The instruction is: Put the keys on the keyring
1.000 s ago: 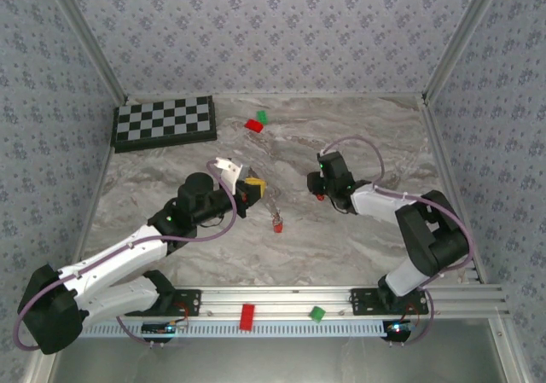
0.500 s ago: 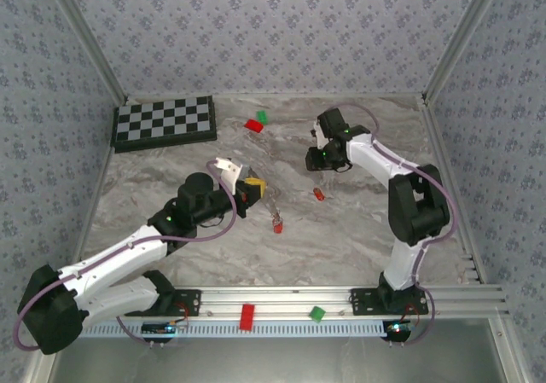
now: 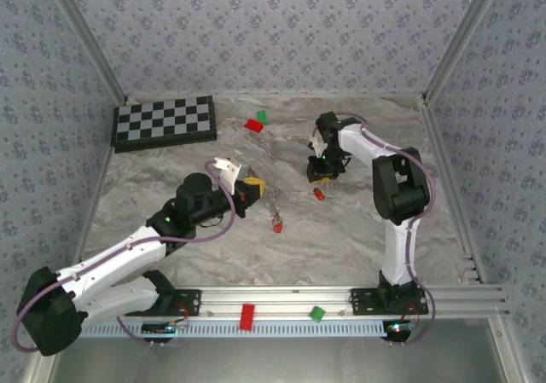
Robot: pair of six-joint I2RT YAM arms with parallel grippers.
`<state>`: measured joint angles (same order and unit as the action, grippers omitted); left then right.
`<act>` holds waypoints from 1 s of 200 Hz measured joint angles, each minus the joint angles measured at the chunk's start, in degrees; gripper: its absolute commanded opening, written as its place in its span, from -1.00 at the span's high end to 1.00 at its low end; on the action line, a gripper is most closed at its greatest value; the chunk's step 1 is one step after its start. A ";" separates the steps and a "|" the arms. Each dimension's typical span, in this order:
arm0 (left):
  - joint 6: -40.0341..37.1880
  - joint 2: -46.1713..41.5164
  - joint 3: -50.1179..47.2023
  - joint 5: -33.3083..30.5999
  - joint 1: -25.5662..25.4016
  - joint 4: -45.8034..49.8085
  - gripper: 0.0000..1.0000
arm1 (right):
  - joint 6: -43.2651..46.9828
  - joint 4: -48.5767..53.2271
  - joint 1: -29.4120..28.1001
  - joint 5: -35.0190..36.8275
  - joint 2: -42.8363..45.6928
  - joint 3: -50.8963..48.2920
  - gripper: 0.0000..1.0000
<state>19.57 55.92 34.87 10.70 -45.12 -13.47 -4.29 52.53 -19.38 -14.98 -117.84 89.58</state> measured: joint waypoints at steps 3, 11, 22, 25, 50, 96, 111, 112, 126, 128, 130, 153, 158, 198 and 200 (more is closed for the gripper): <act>0.00 0.00 -0.02 0.00 0.00 0.00 1.00 | 0.15 0.13 0.02 -0.04 -0.15 0.13 0.40; 0.00 0.00 -0.07 0.00 0.00 0.00 1.00 | 0.37 0.39 0.26 -0.13 -0.68 0.44 0.40; 0.00 0.00 -0.13 0.00 0.00 0.02 1.00 | 0.76 0.68 0.50 -0.28 -1.38 0.81 0.40; 0.00 0.00 -0.13 -0.02 0.00 0.02 1.00 | 0.79 0.66 0.57 -0.31 -1.55 0.85 0.40; 0.00 0.00 -0.15 0.00 0.00 0.00 1.00 | 1.11 1.14 0.76 -0.52 -2.64 0.96 0.47; 0.00 0.00 -0.17 0.00 0.00 0.02 1.00 | 1.86 1.90 0.76 -1.38 -4.24 2.84 0.59; 0.00 0.00 -0.17 0.00 0.00 0.02 1.00 | 2.05 2.19 0.76 -1.57 -4.87 3.28 0.59; 0.00 0.00 -0.17 -0.02 0.00 0.00 1.00 | 2.05 2.19 0.76 -1.57 -4.92 3.32 0.59; 0.00 0.00 -0.17 -0.02 0.00 0.00 1.00 | 2.21 2.27 0.76 -1.84 -5.38 3.39 0.59; 0.00 0.00 -0.17 -0.02 0.00 0.02 1.00 | 2.23 2.34 0.76 -1.86 -5.46 3.39 0.59; 0.00 0.00 -0.20 -0.02 0.00 0.00 1.00 | 2.23 2.40 0.76 -1.88 -5.53 3.39 0.59; 0.00 0.00 -0.20 -0.02 0.00 0.00 1.00 | 2.40 2.67 0.87 -2.21 -5.75 3.56 0.68; 0.00 0.00 -0.20 0.00 0.00 0.00 1.00 | 2.43 2.73 0.87 -2.29 -5.77 3.58 0.68; 0.00 0.00 -0.22 0.00 0.00 0.02 1.00 | 2.62 3.04 0.87 -2.82 -5.86 3.58 0.92; 0.00 0.00 -0.22 0.00 0.00 0.00 1.00 | 2.64 3.06 0.87 -2.86 -5.86 3.58 0.94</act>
<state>19.57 55.92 34.65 10.70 -45.12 -13.47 -1.65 55.59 -18.50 -17.85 -123.70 93.17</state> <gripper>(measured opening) 0.045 0.077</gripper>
